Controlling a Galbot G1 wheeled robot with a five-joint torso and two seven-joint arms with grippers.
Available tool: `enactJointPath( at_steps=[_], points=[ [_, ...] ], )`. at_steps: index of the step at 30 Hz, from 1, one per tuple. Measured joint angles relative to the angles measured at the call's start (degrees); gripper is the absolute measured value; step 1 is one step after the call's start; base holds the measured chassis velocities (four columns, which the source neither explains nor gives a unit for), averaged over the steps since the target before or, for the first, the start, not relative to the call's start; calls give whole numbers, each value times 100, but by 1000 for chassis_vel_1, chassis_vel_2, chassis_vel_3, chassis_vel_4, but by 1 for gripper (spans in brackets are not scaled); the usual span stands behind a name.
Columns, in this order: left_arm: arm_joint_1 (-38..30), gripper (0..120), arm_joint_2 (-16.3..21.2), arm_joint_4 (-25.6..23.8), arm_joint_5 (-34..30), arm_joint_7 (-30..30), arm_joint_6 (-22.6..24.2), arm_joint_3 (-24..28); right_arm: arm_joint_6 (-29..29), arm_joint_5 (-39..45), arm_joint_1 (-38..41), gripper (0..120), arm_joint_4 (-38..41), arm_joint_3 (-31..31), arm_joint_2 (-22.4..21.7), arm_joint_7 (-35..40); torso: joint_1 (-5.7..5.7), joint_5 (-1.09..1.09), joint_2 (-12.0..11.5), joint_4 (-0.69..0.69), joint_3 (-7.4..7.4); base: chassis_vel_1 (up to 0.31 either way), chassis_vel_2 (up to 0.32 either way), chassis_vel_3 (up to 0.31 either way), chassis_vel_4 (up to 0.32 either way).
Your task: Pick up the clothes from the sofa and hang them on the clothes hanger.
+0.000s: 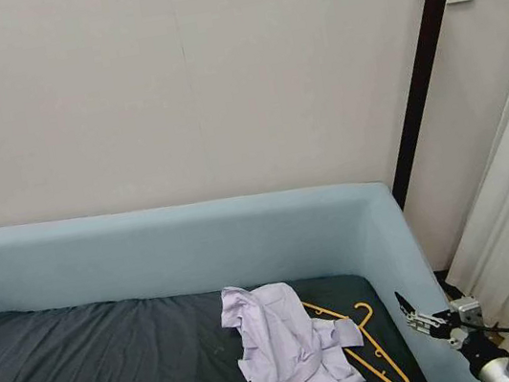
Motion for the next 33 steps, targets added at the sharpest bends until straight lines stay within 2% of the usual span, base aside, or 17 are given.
enactJointPath(
  at_steps=[9, 19, 23, 33],
  points=[
    [-280, 100, -137, 421, 181, -17, -32, 44, 64, -40, -46, 100, 21, 43, -21, -6, 0, 0, 0, 0, 0, 0, 0, 0, 0],
    [-222, 100, -159, 454, 268, -10, -76, 114, 67, -33, -13, 100, -12, -16, -12, -28, 0, -1, 0, 0, 0, 0, 0, 0, 0],
    [-350, 100, -267, 769, 378, -42, -102, 115, 81, -16, 4, 100, -38, -30, -41, -32, 0, -1, 0, 1, -1, 0, 0, 0, 0],
    [-620, 100, -480, 1104, 421, -162, -139, 115, 115, -9, -19, 100, -51, -27, -73, -44, 0, -1, 0, 0, 0, 0, 0, 0, 0]
  ],
)
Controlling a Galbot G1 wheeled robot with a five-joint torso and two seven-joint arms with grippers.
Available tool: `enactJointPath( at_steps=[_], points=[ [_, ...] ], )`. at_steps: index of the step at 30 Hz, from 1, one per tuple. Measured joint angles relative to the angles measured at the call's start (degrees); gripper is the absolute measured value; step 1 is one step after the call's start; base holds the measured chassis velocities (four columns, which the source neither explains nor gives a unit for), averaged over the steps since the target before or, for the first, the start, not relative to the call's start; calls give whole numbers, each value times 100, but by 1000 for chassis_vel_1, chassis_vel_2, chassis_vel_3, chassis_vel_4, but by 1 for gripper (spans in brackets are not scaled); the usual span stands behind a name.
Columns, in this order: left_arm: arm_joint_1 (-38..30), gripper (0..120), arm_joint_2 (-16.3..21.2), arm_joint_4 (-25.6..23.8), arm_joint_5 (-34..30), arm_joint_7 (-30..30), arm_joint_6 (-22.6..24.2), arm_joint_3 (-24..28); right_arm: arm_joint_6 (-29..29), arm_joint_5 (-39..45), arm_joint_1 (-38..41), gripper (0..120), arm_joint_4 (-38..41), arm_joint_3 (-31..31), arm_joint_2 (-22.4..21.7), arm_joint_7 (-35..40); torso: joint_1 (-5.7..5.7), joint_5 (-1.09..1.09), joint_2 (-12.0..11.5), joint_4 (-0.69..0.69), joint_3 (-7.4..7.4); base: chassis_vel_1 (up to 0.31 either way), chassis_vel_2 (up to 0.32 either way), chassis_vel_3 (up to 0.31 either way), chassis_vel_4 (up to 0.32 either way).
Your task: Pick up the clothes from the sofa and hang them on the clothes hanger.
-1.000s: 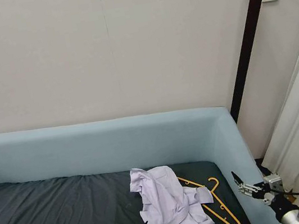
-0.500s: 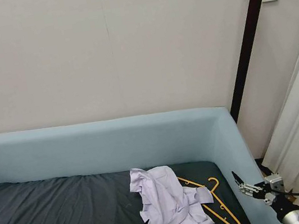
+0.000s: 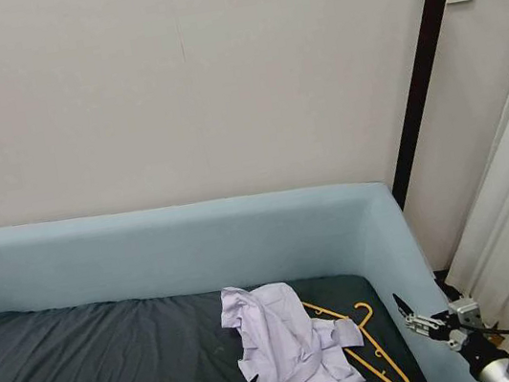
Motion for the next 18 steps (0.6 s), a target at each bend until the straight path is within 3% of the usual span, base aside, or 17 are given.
enactJointPath(
  at_steps=[2, 8, 9, 11, 14, 18],
  points=[
    [-17, 99, -8, 21, 22, -19, 0, 0, 1, -2, 11, 100, -14, -3, 4, 0, 0, 0, 0, 0, 0, 0, 0, 0, 0],
    [-28, 82, 19, 23, 97, -26, -73, -32, 2, -11, 85, 100, -56, -52, 9, -5, 0, 0, 0, 0, 0, 0, 0, 0, 0],
    [-29, 72, 18, 32, 147, -45, -103, -50, 3, -22, 108, 100, -72, -76, 13, -8, 0, 0, 0, 0, 0, 0, 0, 0, 0],
    [-27, 70, 17, 32, 161, -59, -103, -54, 2, -27, 118, 100, -78, -87, 13, -10, 0, 0, 0, 1, 0, 0, 0, 0, 0],
    [2, 55, -6, 36, 192, -116, -100, -98, 12, -45, 161, 100, -125, -137, 29, -24, 0, 0, 0, 1, 0, 0, 0, 0, 0],
    [12, 43, -48, 71, 194, -159, -91, -154, 24, -73, 215, 100, -168, -209, 86, -29, 0, 1, -1, 0, 0, 0, 0, 0, 0]
  ],
)
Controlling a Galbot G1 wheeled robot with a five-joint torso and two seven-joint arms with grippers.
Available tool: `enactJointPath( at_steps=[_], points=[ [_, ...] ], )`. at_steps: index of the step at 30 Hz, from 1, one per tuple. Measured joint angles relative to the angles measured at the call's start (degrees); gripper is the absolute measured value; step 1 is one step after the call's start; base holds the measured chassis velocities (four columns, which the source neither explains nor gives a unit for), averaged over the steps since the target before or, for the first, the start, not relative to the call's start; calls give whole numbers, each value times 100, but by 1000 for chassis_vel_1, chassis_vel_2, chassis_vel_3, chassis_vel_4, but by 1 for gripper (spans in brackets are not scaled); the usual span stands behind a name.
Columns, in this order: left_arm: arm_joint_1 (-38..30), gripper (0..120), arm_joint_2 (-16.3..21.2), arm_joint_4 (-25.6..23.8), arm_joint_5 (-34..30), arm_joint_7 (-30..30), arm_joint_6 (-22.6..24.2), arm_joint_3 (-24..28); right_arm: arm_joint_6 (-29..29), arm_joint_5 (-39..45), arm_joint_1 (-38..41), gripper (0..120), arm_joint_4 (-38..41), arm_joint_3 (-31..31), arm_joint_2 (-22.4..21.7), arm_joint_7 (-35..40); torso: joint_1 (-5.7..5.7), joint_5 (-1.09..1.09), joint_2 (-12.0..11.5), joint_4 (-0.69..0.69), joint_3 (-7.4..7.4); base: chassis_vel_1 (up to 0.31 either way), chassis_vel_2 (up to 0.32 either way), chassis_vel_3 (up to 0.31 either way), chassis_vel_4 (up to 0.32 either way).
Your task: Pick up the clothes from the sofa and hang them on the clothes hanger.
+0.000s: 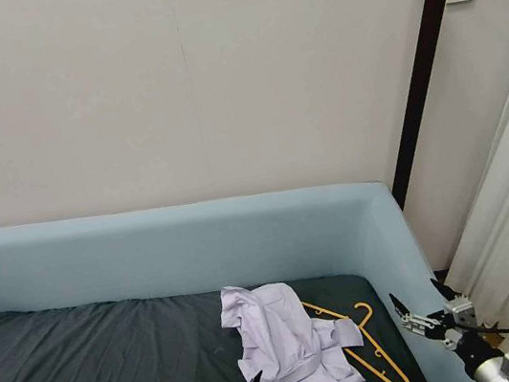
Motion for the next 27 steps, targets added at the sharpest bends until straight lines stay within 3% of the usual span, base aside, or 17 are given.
enactJointPath(
  at_steps=[11, 20, 23, 24, 27],
  points=[
    [-28, 1, 101, -240, -80, -51, 2, -62, 46, -69, 9, 100, -37, -67, 20, -7, 0, -1, 0, 0, 0, 0, 0, 0, 0],
    [144, 0, 338, -800, -575, -30, -55, -218, 35, -138, 133, 100, -58, -229, 91, 10, 0, -1, 0, 0, 0, 0, 0, 0, 0],
    [288, 0, 594, -1437, -1368, 118, 63, -304, 34, -239, 158, 100, -98, -328, 62, 11, 0, -1, 0, -1, 0, 0, 0, 0, 0],
    [288, 0, 594, -1437, -1368, 118, 63, -304, 34, -239, 158, 100, -98, -328, 62, 11, 0, -1, 0, -1, 0, 0, 0, 0, 0],
    [441, 0, 823, -2012, -2456, 234, 443, -420, 35, -372, 242, 100, -146, -529, 40, 12, 0, -1, 0, 0, 0, 0, 0, 0, 0]
  ],
)
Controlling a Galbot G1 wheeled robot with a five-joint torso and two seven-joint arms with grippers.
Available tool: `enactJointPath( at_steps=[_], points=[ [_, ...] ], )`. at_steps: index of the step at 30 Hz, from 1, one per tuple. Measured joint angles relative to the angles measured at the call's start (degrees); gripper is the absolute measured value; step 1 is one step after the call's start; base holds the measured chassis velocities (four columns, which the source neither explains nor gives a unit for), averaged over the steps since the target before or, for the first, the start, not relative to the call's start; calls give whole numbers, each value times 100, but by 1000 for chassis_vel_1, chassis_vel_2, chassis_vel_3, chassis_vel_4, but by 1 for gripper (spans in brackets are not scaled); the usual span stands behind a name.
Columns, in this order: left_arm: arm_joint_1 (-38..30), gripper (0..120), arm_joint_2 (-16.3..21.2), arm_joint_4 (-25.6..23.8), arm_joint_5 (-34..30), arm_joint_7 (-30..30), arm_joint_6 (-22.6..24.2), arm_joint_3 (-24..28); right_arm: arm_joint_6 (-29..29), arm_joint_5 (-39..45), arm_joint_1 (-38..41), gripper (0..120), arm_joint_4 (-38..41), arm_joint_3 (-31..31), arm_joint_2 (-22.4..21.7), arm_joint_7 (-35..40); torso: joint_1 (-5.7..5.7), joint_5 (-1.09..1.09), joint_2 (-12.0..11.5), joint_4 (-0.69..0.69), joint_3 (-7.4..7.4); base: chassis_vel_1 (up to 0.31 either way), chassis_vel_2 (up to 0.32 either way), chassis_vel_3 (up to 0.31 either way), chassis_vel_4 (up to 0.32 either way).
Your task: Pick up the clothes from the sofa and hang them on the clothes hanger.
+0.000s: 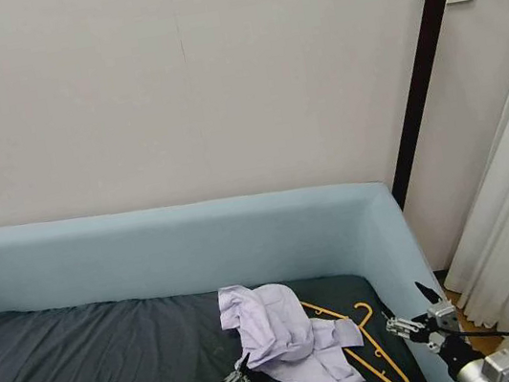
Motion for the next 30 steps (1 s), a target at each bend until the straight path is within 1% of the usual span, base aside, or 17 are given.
enactJointPath(
  at_steps=[1, 2, 4, 6, 7, 10, 12, 13, 18, 20, 24, 25, 30],
  points=[
    [51, 0, 60, -150, -332, 12, 139, -63, 3, -56, 31, 100, -19, -87, -11, 0, 0, 0, 0, 0, 0, 0, 0, 0, 0],
    [51, 0, 60, -150, -332, 12, 139, -63, 3, -56, 31, 100, -19, -87, -11, 0, 0, 0, 0, 0, 0, 0, 0, 0, 0],
    [162, 0, 187, -459, -1089, 19, 468, -195, 23, -163, 105, 100, -78, -281, -63, -2, 0, 0, 0, 0, 0, 0, 0, 0, 0],
    [295, 0, 282, -776, -1667, 16, 751, -361, 53, -240, 171, 100, -136, -438, -147, -16, 0, 0, 0, 0, 0, 0, 0, 0, 0],
    [295, 0, 282, -776, -1667, 16, 751, -361, 53, -240, 171, 100, -136, -438, -147, -16, 0, 0, 0, 0, 0, 0, 0, 0, 0],
    [487, 0, 391, -1142, -2193, 14, 1042, -633, 94, -312, 290, 100, -243, -679, -306, -41, 0, 0, 0, 0, 0, 0, 0, 0, 0],
    [599, 0, 427, -1269, -2427, 6, 1138, -819, 109, -347, 391, 100, -305, -874, -406, -47, 0, -1, 0, 0, 0, 0, 0, 0, 0],
    [599, 0, 427, -1269, -2427, 6, 1138, -819, 109, -347, 391, 100, -305, -874, -406, -47, 0, -1, 0, 0, 0, 0, 0, 0, 0],
    [861, 0, 415, -1496, -2819, -31, 1250, -1328, -21, -165, 694, 100, -357, -1543, -566, -26, 0, -1, 0, 0, 0, 0, 0, 0, 0],
    [906, 0, 415, -1521, -2825, -31, 1250, -1392, -64, -102, 752, 100, -377, -1631, -580, -18, 0, 0, 0, -1, 0, 0, 0, 0, 0],
    [1159, 0, 368, -1621, -2855, -30, 1236, -1746, -222, 241, 1128, 100, -588, -2003, -676, 7, 0, 0, 0, -1, 0, 0, 0, 0, 0],
    [1159, 0, 368, -1621, -2855, -30, 1236, -1746, -222, 241, 1128, 100, -588, -2003, -676, 7, 0, 0, 0, -1, 0, 0, 0, 0, 0],
    [1547, 0, 243, -1727, -2924, 19, 1189, -2149, -343, 624, 1610, 100, -808, -2407, -860, 8, 0, 0, 0, 0, 0, 0, 0, 0, 0]
  ],
)
